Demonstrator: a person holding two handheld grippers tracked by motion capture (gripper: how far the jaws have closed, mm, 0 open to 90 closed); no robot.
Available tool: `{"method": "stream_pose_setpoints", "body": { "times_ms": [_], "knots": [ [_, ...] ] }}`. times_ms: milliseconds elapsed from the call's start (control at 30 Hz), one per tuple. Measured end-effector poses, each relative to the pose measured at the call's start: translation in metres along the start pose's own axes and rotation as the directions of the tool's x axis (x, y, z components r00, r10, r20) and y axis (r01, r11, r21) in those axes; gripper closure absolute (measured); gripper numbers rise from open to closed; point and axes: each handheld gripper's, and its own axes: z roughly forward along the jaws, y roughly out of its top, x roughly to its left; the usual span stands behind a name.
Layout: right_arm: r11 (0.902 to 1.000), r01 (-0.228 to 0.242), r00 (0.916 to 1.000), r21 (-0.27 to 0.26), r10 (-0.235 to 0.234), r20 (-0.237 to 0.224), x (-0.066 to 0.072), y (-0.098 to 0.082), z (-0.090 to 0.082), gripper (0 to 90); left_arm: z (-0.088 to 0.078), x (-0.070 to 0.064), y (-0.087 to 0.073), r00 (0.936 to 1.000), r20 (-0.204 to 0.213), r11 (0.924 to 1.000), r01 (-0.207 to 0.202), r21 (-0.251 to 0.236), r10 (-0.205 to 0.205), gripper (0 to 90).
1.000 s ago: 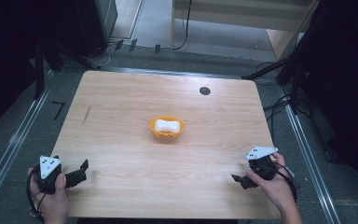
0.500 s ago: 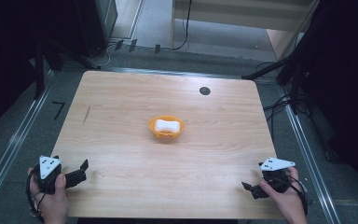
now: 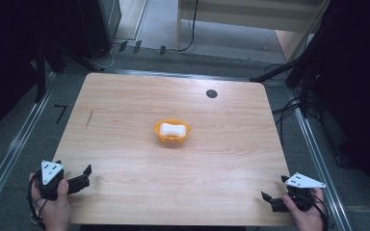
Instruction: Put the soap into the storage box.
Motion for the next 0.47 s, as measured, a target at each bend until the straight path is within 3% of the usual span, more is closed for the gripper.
{"method": "stream_pose_setpoints", "body": {
  "times_ms": [200,333,467],
  "knots": [
    [0.996,-0.046,0.9988,-0.077,0.047,0.016,-0.001,-0.014,-0.007,0.0,0.0,-0.001,0.0,0.9999,0.0,0.9999,-0.014,-0.002,0.014,0.0],
    [0.9909,-0.051,0.998,-0.125,0.055,0.03,0.001,-0.016,-0.013,0.0,0.0,-0.002,0.0,0.9997,-0.003,0.9997,-0.022,0.003,0.022,0.0],
    [0.9703,-0.131,0.9908,-0.203,0.135,0.006,-0.004,-0.015,-0.015,0.0,0.001,-0.004,0.0,0.9993,-0.008,0.9992,-0.037,0.013,0.038,0.0]
  ]
}}
